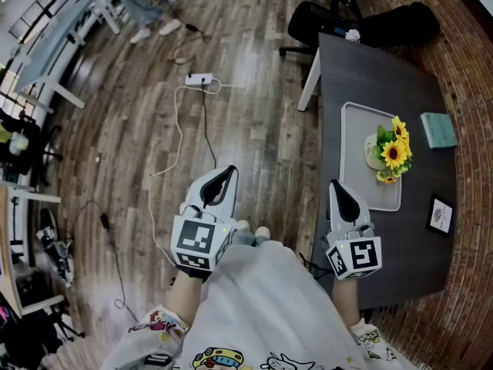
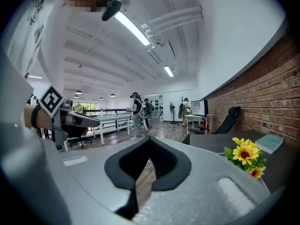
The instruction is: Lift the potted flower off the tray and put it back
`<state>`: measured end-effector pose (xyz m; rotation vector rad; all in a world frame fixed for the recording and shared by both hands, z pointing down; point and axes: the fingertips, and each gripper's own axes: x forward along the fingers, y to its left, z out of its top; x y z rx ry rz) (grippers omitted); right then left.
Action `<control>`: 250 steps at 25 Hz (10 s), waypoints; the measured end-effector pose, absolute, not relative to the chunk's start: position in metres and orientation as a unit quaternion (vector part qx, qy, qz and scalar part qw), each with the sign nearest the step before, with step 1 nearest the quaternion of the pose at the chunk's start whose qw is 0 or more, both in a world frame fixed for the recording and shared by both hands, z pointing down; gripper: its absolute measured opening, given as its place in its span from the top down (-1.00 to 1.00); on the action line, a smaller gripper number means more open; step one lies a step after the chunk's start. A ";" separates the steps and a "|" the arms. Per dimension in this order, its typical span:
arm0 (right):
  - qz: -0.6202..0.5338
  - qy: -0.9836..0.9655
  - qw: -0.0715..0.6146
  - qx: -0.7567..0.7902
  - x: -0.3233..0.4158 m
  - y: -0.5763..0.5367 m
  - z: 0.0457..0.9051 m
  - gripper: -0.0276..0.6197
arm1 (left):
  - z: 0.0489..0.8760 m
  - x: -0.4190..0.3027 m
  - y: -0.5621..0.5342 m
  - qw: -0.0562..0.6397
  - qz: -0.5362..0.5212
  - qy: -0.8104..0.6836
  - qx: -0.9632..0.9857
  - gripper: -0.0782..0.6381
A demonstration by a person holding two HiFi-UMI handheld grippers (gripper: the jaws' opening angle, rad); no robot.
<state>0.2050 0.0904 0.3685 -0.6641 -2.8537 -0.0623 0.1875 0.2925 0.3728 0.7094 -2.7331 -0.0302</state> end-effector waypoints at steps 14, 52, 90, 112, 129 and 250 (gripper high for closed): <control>0.026 -0.967 0.111 -0.229 0.211 0.076 0.375 0.75 | 0.369 0.202 0.303 0.158 0.009 -0.963 0.216 0.67; 0.051 -0.985 0.128 -0.107 -0.015 0.106 0.386 0.35 | 0.402 -0.082 0.321 0.172 0.005 -0.917 0.360 0.34; 0.075 -0.926 0.016 0.370 0.090 -0.160 0.338 0.17 | 0.349 -0.112 -0.108 0.076 0.057 -0.624 0.776 0.23; 0.084 -0.835 0.011 0.544 0.116 -0.099 0.350 0.17 | 0.357 -0.066 -0.116 0.071 0.086 -0.419 0.901 0.22; 0.101 -0.843 0.032 0.527 0.117 -0.091 0.386 0.13 | 0.385 -0.023 -0.108 0.066 0.089 -0.356 0.928 0.14; -0.002 -0.930 0.019 0.368 0.078 -0.140 0.337 -0.16 | 0.344 0.024 -0.143 0.024 0.057 -0.306 0.950 -0.11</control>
